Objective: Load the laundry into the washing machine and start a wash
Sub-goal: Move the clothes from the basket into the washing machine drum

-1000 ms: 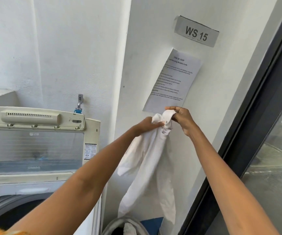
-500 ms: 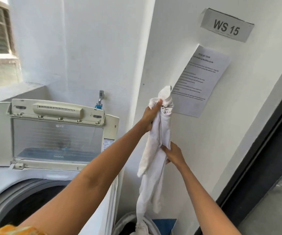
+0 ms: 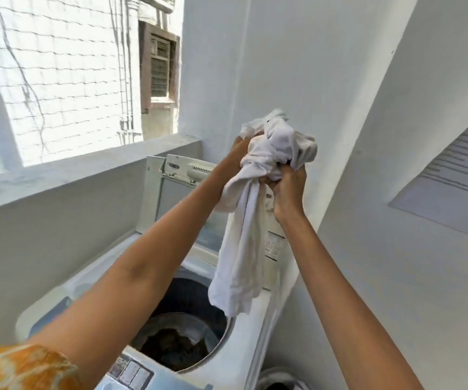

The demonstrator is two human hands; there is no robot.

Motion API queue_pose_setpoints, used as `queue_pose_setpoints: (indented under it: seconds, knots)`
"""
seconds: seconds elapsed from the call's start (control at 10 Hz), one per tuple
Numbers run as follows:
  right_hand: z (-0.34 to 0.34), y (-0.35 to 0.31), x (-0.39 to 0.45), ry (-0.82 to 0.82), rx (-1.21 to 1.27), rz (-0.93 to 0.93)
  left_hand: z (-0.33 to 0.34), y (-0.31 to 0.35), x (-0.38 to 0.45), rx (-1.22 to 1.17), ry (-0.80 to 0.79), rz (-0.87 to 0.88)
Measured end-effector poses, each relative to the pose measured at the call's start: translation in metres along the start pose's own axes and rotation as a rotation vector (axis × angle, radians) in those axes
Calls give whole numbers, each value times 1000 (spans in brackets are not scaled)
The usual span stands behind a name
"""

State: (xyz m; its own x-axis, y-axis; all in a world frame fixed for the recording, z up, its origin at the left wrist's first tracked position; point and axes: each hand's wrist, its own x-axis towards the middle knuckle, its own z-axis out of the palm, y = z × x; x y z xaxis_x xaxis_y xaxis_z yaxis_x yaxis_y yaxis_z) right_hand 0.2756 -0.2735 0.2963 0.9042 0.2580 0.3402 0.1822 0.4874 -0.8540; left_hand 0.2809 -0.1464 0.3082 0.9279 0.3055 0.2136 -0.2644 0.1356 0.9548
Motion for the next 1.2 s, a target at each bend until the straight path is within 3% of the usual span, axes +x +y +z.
queue_pose_setpoints:
  seconds: [0.1, 0.2, 0.3, 0.4, 0.5, 0.6, 0.7, 0.8, 0.9, 1.0, 1.1, 1.2]
  knots:
    - [28, 29, -10, 3, -89, 21, -43, 20, -24, 52, 147, -30]
    - [28, 68, -27, -122, -353, 24, -92, -1, -40, 177, 191, -30]
    - [12, 113, -39, -330, -559, 2, -124, -28, -64, 120, 115, -64]
    - [-8, 157, -45, -565, -600, 241, -150, -51, -81, 86, 41, -183]
    - [-23, 187, -50, -501, -452, 469, -167, -76, -90, 304, -52, -345]
    - [-25, 209, -55, -556, -483, 445, -178, -98, -99, 401, -171, -467]
    - [-20, 225, -56, -560, -708, 396, -191, -120, -100, 582, -133, -535]
    - [-26, 244, -52, -240, -955, 338, -217, -145, -94, 1010, 158, -515]
    - [-36, 261, -56, 35, -1071, 295, -245, -165, -98, 1277, 387, -510]
    - [-36, 282, -72, 86, -1145, 248, -264, -200, -103, 1585, 309, -541]
    - [-35, 309, -94, 84, -1150, 275, -269, -242, -101, 1524, 218, -633]
    - [-41, 340, -113, -15, -1192, 387, -262, -279, -97, 1106, 238, -707]
